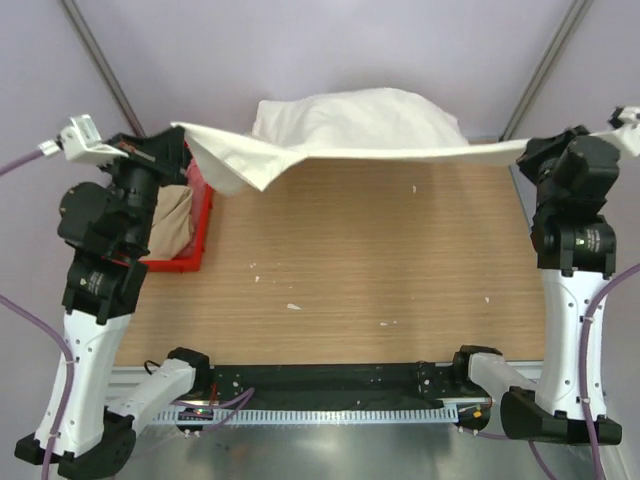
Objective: Fold and stack the t-shirts
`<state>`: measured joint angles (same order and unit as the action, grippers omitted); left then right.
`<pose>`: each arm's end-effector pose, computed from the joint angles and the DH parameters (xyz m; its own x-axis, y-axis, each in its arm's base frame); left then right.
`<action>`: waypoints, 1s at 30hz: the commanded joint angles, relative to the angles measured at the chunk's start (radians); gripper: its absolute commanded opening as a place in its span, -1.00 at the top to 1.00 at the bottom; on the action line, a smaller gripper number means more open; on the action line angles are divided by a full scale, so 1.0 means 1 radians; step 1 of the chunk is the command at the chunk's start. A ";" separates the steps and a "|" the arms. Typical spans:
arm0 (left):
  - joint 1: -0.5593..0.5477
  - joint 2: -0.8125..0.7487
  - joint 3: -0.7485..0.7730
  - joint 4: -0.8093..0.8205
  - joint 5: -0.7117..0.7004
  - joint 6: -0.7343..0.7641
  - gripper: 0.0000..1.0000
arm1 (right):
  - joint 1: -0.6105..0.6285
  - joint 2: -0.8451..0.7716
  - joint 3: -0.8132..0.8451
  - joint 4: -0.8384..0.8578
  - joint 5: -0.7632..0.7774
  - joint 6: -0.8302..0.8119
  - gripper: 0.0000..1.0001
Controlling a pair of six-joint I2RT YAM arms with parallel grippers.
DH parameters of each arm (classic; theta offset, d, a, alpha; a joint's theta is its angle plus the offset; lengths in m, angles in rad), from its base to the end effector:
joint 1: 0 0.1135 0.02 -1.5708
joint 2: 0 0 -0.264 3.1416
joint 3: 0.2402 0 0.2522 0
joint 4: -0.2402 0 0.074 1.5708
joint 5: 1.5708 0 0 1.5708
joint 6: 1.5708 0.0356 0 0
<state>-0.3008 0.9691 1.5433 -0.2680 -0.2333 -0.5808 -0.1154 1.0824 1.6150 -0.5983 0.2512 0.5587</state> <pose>0.1431 -0.0358 0.5473 0.1980 -0.6204 -0.7589 0.2230 0.7825 -0.5814 0.1827 -0.0301 0.5156 0.1344 0.5013 -0.8548 0.3381 0.7876 0.5151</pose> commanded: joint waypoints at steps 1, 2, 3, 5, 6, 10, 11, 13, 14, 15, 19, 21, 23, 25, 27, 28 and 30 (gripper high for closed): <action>0.002 -0.084 -0.239 0.044 0.037 -0.062 1.00 | -0.006 -0.040 -0.230 -0.004 0.062 0.006 0.97; 0.000 -0.143 -0.291 0.043 0.048 -0.074 1.00 | -0.006 -0.058 -0.272 -0.011 0.078 0.006 0.98; 0.002 -0.171 -0.337 0.032 0.061 -0.088 1.00 | -0.006 -0.071 -0.311 -0.020 0.098 0.009 0.97; 0.000 -0.236 -0.477 -0.016 0.068 -0.143 1.00 | -0.006 -0.116 -0.418 -0.073 0.132 0.023 0.97; 0.002 -0.294 -0.521 -0.025 0.086 -0.160 0.99 | -0.006 -0.136 -0.459 -0.087 0.152 0.044 0.98; 0.002 -0.426 -0.698 -0.144 0.114 -0.218 1.00 | -0.006 -0.191 -0.651 -0.205 0.227 0.121 0.98; 0.002 -0.446 -0.738 -0.170 0.111 -0.232 1.00 | -0.006 -0.197 -0.674 -0.218 0.215 0.122 0.97; 0.000 -0.495 -0.765 -0.232 0.101 -0.244 1.00 | -0.006 -0.208 -0.719 -0.256 0.201 0.138 0.98; 0.002 -0.504 -0.778 -0.249 0.104 -0.257 1.00 | -0.006 -0.213 -0.737 -0.277 0.189 0.144 0.98; 0.002 -0.510 -0.793 -0.263 0.110 -0.261 0.99 | -0.006 -0.225 -0.754 -0.285 0.180 0.151 0.98; 0.000 -0.491 -0.824 -0.342 0.147 -0.301 0.99 | -0.007 -0.252 -0.794 -0.337 0.129 0.205 0.98; 0.000 -0.469 -0.830 -0.361 0.161 -0.309 1.00 | -0.006 -0.257 -0.794 -0.351 0.108 0.245 0.98; 0.000 -0.439 -0.838 -0.369 0.164 -0.312 1.00 | -0.006 -0.260 -0.794 -0.363 0.096 0.267 0.98; 0.002 -0.415 -0.824 -0.372 0.154 -0.298 1.00 | -0.006 -0.259 -0.796 -0.367 0.094 0.296 0.98; 0.000 -0.371 -0.807 -0.372 0.129 -0.284 1.00 | -0.006 -0.257 -0.803 -0.339 0.088 0.303 0.98; 0.002 -0.353 -0.784 -0.375 0.117 -0.271 1.00 | -0.006 -0.254 -0.805 -0.328 0.086 0.305 0.98; 0.002 -0.295 -0.764 -0.376 0.094 -0.255 1.00 | -0.006 -0.234 -0.808 -0.298 0.073 0.305 0.98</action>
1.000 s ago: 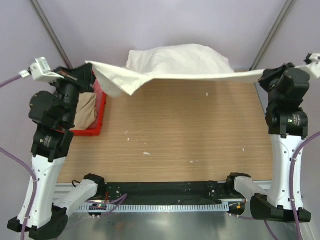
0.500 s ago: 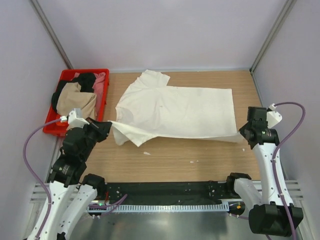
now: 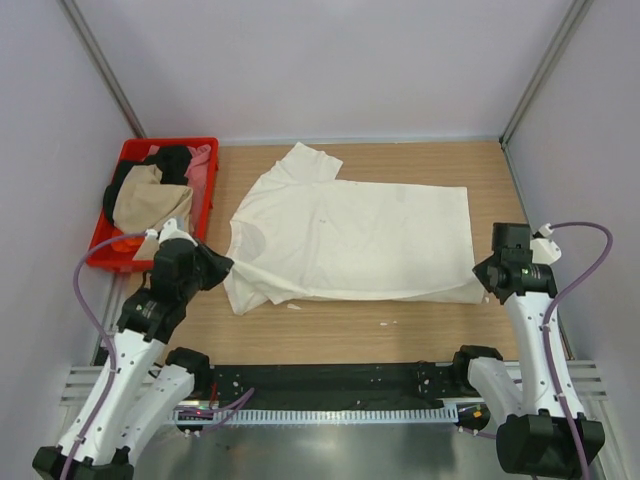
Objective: Fold and stack the t-shirts
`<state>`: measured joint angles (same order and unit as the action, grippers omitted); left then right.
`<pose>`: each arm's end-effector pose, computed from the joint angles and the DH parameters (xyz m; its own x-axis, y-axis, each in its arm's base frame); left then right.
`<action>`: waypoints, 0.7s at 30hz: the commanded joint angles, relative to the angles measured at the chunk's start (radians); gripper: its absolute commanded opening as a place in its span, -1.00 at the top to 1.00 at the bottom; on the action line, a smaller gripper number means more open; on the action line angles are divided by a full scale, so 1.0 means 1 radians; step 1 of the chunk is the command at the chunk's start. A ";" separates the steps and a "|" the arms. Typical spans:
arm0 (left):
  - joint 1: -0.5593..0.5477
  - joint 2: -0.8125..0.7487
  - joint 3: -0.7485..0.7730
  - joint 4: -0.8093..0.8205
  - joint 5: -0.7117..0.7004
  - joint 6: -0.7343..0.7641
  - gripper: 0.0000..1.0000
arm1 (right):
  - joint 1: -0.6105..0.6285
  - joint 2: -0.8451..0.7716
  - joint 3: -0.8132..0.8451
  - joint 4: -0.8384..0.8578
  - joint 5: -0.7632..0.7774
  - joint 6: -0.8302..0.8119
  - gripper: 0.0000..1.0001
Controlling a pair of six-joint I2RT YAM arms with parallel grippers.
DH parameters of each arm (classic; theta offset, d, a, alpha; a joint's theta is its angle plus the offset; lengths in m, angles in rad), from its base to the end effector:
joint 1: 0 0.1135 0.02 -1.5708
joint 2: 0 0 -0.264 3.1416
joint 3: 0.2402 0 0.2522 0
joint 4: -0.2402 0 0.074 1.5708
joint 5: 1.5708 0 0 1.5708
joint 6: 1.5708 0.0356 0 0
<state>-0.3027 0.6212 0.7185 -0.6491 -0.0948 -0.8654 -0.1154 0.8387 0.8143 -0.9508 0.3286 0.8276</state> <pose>0.1313 -0.0375 0.2933 -0.4918 -0.6404 -0.5899 -0.2384 0.7506 -0.6162 0.1480 -0.0287 0.2747 -0.3437 0.7414 -0.5763 0.8009 0.5519 0.2323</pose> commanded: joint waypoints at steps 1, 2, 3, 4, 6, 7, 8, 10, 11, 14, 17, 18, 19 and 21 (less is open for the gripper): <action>0.002 0.075 0.068 0.005 -0.049 0.034 1.00 | -0.006 0.016 -0.016 0.082 -0.010 0.039 0.98; 0.004 0.095 0.079 0.005 -0.049 0.040 1.00 | -0.006 0.028 -0.023 0.099 -0.017 0.036 0.98; 0.004 0.141 0.082 0.017 -0.048 0.042 1.00 | -0.006 0.036 -0.032 0.113 -0.026 0.033 0.98; 0.002 0.162 0.082 0.026 -0.042 0.042 1.00 | -0.006 0.043 -0.043 0.122 -0.020 0.028 0.98; 0.004 0.216 0.101 0.046 -0.031 0.062 1.00 | -0.006 0.071 -0.053 0.155 -0.014 0.022 0.98; 0.004 0.276 0.114 0.046 -0.033 0.071 1.00 | -0.007 0.079 -0.064 0.187 -0.005 0.015 0.98; 0.004 0.302 0.130 0.043 -0.033 0.078 1.00 | -0.006 0.089 -0.069 0.201 -0.002 0.004 0.98; 0.004 0.380 0.189 0.037 -0.045 0.111 1.00 | -0.006 0.129 -0.069 0.230 0.009 -0.004 0.98; 0.004 0.402 0.208 0.037 -0.063 0.118 1.00 | -0.006 0.147 -0.067 0.234 0.012 -0.013 0.98; 0.004 0.490 0.288 0.045 -0.094 0.166 1.00 | -0.006 0.201 -0.063 0.265 0.001 -0.027 0.98; 0.005 0.566 0.355 0.040 -0.102 0.198 1.00 | -0.006 0.235 -0.053 0.287 0.006 -0.039 0.98; 0.005 0.581 0.366 0.042 -0.102 0.204 1.00 | -0.006 0.241 -0.050 0.290 0.013 -0.048 0.98; 0.004 0.601 0.390 0.045 -0.102 0.219 1.00 | -0.006 0.247 -0.046 0.299 0.023 -0.054 0.98; 0.005 0.659 0.418 0.045 -0.111 0.230 1.00 | -0.006 0.255 -0.043 0.322 0.023 -0.093 0.98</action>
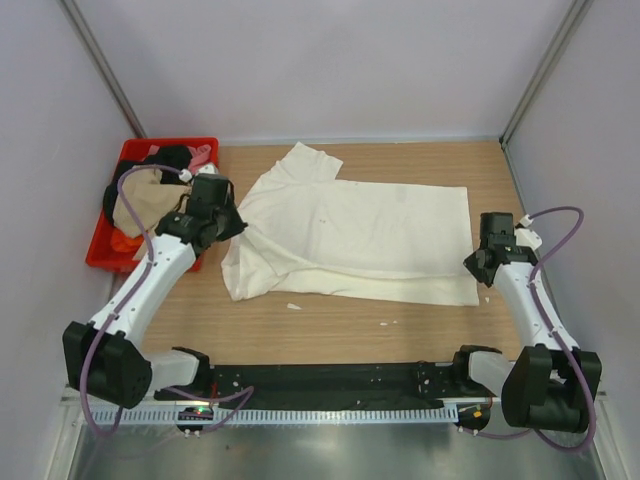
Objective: Fold and stack the t-shirts
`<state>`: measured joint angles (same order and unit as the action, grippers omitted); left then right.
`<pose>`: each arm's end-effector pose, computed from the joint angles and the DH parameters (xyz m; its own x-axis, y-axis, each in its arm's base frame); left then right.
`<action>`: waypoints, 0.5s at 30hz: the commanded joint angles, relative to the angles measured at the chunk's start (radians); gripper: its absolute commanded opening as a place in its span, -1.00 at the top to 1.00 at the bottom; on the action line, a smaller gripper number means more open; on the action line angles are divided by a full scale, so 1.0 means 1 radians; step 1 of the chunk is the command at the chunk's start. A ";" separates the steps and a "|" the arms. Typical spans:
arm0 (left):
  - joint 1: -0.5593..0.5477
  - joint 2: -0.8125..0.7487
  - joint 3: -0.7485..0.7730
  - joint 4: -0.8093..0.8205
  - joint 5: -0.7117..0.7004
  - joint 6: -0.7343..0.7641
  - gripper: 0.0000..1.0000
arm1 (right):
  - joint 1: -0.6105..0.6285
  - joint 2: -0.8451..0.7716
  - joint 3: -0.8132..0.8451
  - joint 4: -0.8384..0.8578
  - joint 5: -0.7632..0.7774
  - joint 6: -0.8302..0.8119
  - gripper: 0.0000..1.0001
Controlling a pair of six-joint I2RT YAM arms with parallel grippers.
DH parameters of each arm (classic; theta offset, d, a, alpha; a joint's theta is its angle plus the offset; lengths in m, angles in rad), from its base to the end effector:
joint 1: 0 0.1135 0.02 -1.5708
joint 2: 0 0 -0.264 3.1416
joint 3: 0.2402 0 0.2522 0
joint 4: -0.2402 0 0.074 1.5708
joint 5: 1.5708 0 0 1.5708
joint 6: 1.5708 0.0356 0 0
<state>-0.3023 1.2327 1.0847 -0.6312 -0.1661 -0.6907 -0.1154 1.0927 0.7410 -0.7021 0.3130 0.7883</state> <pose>0.2511 -0.0721 0.3091 -0.6326 -0.4609 -0.6224 -0.2876 0.8860 -0.3637 0.1999 -0.0342 0.2261 -0.4239 0.7284 -0.5383 0.7962 0.5830 0.1618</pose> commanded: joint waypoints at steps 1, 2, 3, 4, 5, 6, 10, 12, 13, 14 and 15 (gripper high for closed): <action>0.005 0.066 0.064 0.027 -0.039 0.063 1.00 | -0.006 -0.001 0.031 0.088 0.040 -0.058 0.98; 0.003 0.085 0.087 0.025 -0.041 0.066 1.00 | -0.007 0.006 0.032 0.093 0.043 -0.060 0.98; 0.006 0.121 0.096 0.031 -0.047 0.069 1.00 | -0.007 0.006 0.035 0.105 0.041 -0.064 0.98; 0.005 0.137 0.103 0.037 -0.052 0.069 1.00 | -0.007 0.010 0.034 0.114 0.038 -0.069 0.98; 0.005 0.154 0.113 0.044 -0.056 0.071 1.00 | -0.007 0.013 0.032 0.122 0.038 -0.070 0.98; 0.005 0.180 0.121 0.060 -0.062 0.071 1.00 | -0.006 0.030 0.032 0.127 0.038 -0.073 0.98; 0.006 0.259 0.171 0.085 -0.082 0.088 1.00 | -0.006 0.087 0.038 0.139 0.051 -0.089 0.98; 0.006 0.287 0.202 0.100 -0.081 0.100 1.00 | -0.007 0.107 0.034 0.145 0.058 -0.096 0.98; 0.008 0.313 0.213 0.103 -0.081 0.103 1.00 | -0.009 0.124 0.029 0.153 0.063 -0.098 0.98; 0.008 0.330 0.227 0.103 -0.078 0.106 1.00 | -0.009 0.130 0.029 0.156 0.070 -0.100 0.98; 0.008 0.343 0.248 0.103 -0.078 0.111 1.00 | -0.010 0.134 0.029 0.159 0.070 -0.101 0.98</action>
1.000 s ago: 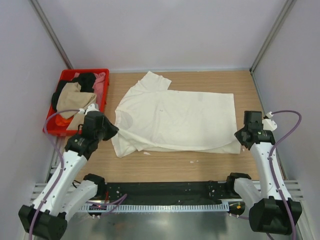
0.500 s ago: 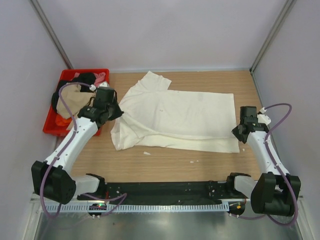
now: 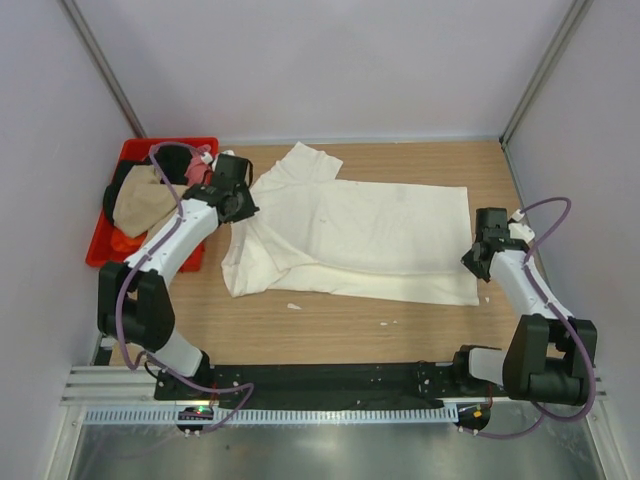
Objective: Fold and stack the t-shirts
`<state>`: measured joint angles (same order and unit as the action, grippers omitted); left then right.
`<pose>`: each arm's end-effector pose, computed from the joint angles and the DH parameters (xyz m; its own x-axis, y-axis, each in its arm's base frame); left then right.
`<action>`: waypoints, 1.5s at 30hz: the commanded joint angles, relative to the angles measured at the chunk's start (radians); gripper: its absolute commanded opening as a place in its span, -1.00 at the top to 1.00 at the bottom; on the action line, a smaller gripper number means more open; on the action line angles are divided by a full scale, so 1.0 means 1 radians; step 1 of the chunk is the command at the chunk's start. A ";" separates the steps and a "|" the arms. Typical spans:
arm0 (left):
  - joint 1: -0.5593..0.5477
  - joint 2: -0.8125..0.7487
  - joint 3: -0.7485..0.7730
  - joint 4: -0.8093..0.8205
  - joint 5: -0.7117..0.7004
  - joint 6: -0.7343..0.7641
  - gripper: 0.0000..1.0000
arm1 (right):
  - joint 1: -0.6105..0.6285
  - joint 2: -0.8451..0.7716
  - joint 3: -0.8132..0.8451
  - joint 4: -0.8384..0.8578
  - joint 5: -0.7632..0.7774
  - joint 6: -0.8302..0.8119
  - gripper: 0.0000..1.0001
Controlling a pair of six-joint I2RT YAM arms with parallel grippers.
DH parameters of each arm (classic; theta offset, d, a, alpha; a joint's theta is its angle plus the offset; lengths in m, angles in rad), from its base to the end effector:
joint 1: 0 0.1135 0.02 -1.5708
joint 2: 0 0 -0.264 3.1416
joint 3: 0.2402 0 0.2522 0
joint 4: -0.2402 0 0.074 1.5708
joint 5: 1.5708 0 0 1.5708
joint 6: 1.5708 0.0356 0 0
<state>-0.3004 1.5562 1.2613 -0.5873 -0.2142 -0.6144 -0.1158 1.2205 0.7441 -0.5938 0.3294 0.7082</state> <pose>0.3242 -0.0925 0.2797 -0.6950 -0.3744 -0.6139 -0.2943 0.9271 -0.2322 0.2234 -0.0376 0.2080 -0.4904 0.6767 -0.5491 0.7670 0.6343 0.0966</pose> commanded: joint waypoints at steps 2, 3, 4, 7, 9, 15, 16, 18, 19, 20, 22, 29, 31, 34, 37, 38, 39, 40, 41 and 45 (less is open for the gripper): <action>0.004 0.059 0.092 0.060 -0.031 0.039 1.00 | -0.013 0.022 0.026 0.061 0.053 -0.023 0.98; 0.004 0.070 0.101 0.060 -0.030 0.042 1.00 | -0.015 0.028 0.029 0.063 0.053 -0.021 0.98; 0.004 0.082 0.118 0.057 -0.033 0.042 1.00 | -0.016 0.031 0.032 0.069 0.053 -0.023 0.98; 0.006 0.123 0.150 0.044 -0.051 0.047 1.00 | -0.022 0.053 0.037 0.077 0.057 -0.024 0.98; 0.006 0.163 0.174 0.018 -0.076 0.050 1.00 | -0.027 0.066 0.037 0.083 0.060 -0.024 0.98; 0.006 0.264 0.268 -0.058 -0.116 0.061 1.00 | -0.031 0.093 0.043 0.101 0.062 -0.027 0.98; 0.006 0.274 0.274 -0.062 -0.128 0.061 1.00 | -0.033 0.096 0.044 0.107 0.057 -0.027 0.98; 0.006 0.284 0.285 -0.062 -0.129 0.064 1.00 | -0.031 0.106 0.046 0.114 0.056 -0.027 0.98; 0.007 0.295 0.289 -0.060 -0.129 0.065 1.00 | -0.033 0.115 0.047 0.117 0.054 -0.027 0.98; 0.007 0.301 0.293 -0.062 -0.131 0.067 1.00 | -0.033 0.120 0.049 0.120 0.051 -0.027 0.98; 0.007 0.312 0.303 -0.060 -0.131 0.071 1.00 | -0.033 0.131 0.051 0.127 0.046 -0.026 0.98; 0.007 0.352 0.354 -0.098 -0.174 0.088 1.00 | -0.031 0.158 0.072 0.132 0.051 -0.029 0.98; 0.007 0.354 0.355 -0.101 -0.191 0.094 1.00 | -0.033 0.163 0.078 0.134 0.053 -0.032 0.98; 0.007 0.361 0.360 -0.109 -0.198 0.097 1.00 | -0.033 0.180 0.089 0.137 0.037 -0.036 0.98; 0.006 0.364 0.360 -0.123 -0.200 0.097 1.00 | -0.033 0.200 0.104 0.138 0.022 -0.044 0.98; 0.007 0.364 0.359 -0.128 -0.200 0.097 1.00 | -0.033 0.204 0.109 0.137 0.020 -0.046 0.98; 0.007 0.363 0.352 -0.128 -0.203 0.097 1.00 | -0.033 0.209 0.115 0.137 0.019 -0.044 0.98; 0.006 0.363 0.351 -0.129 -0.209 0.099 1.00 | -0.033 0.211 0.116 0.140 0.017 -0.046 0.98; 0.007 0.364 0.351 -0.129 -0.214 0.104 1.00 | -0.031 0.212 0.118 0.143 0.014 -0.047 0.98; 0.006 0.375 0.369 -0.138 -0.215 0.108 1.00 | -0.033 0.240 0.142 0.150 0.011 -0.052 0.98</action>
<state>-0.3004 1.9217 1.5845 -0.7204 -0.3756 -0.5297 -0.1413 1.4414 0.8318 -0.4824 0.3218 0.6777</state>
